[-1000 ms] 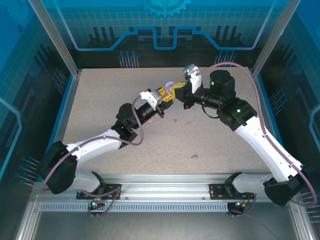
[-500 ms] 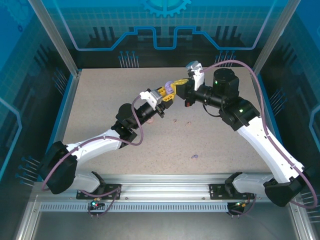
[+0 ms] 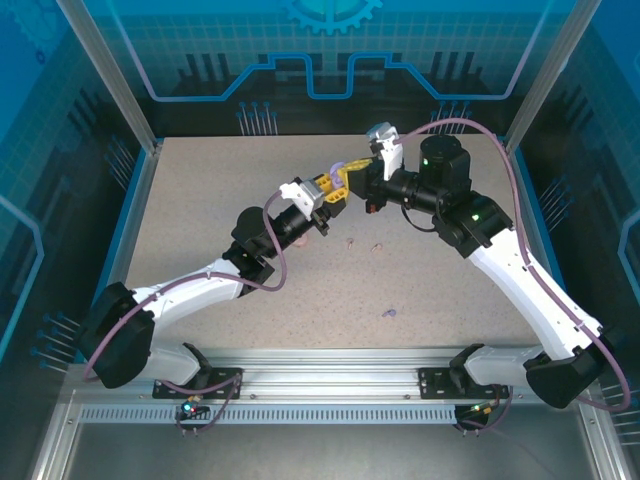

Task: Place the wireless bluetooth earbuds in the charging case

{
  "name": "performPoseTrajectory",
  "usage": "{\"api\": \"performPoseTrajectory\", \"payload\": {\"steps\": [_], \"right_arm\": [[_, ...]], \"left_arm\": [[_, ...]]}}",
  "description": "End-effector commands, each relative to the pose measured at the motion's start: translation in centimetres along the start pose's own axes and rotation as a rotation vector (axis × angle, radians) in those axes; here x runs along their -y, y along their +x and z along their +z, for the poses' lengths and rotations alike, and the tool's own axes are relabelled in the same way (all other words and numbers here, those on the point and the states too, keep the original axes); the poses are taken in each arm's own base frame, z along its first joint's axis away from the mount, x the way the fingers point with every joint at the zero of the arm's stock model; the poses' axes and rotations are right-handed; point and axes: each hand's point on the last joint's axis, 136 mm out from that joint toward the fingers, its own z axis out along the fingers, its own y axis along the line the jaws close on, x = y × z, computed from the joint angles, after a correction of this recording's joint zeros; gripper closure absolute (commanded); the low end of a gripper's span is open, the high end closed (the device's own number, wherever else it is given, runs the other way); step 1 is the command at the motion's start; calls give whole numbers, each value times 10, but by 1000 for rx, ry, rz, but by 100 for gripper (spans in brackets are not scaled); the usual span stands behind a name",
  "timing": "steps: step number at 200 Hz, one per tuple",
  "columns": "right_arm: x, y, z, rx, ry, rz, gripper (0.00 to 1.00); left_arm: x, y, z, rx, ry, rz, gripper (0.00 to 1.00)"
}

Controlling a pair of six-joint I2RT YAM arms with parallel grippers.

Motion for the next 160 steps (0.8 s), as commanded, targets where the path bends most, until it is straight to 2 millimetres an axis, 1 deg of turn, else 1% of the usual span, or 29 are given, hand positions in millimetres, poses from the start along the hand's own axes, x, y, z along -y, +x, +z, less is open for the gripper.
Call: {"api": "performPoseTrajectory", "payload": {"steps": [1,23,43,64,87,135,160], "right_arm": [[-1,3,0,-25,-22,-22,97],[0,12,1,-63,-24,-43,97],[7,21,2,-86,13,-54,97],[13,23,5,-82,35,-40,97],[14,18,7,-57,41,-19,97],[-2,-9,-3,13,-20,-13,97],[-3,-13,-4,21,-20,-12,97]], "left_arm": [[0,-31,2,86,7,-5,100],[-1,-33,1,89,6,-3,100],[0,-34,1,90,7,-4,100],[0,-33,1,89,11,-4,100],[1,-32,2,86,16,-7,100],[4,-28,2,73,30,-12,100],[5,-29,2,77,35,-12,100]]}}
